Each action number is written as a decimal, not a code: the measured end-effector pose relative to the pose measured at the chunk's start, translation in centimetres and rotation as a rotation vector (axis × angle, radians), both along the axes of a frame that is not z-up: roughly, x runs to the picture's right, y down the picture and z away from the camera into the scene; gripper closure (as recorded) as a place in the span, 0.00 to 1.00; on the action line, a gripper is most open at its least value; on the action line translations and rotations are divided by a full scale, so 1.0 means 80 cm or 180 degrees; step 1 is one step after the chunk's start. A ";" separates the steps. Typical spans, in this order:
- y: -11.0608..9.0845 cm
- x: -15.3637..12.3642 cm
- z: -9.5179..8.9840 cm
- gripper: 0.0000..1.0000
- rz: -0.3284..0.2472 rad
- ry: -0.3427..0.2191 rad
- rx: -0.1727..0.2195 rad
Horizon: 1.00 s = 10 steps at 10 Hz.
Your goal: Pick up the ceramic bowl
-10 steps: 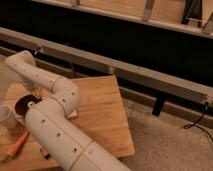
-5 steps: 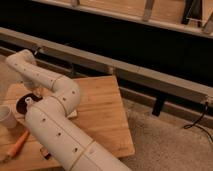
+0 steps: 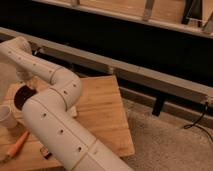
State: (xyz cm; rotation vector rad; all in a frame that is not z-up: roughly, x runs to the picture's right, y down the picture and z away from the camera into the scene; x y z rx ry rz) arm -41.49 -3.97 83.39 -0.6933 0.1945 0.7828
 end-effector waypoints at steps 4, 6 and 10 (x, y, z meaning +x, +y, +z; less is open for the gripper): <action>-0.045 0.071 -0.028 1.00 0.0272 0.0194 0.0116; -0.056 0.107 -0.041 1.00 0.0415 0.0251 0.0120; -0.060 0.181 -0.054 1.00 0.0661 0.0374 0.0095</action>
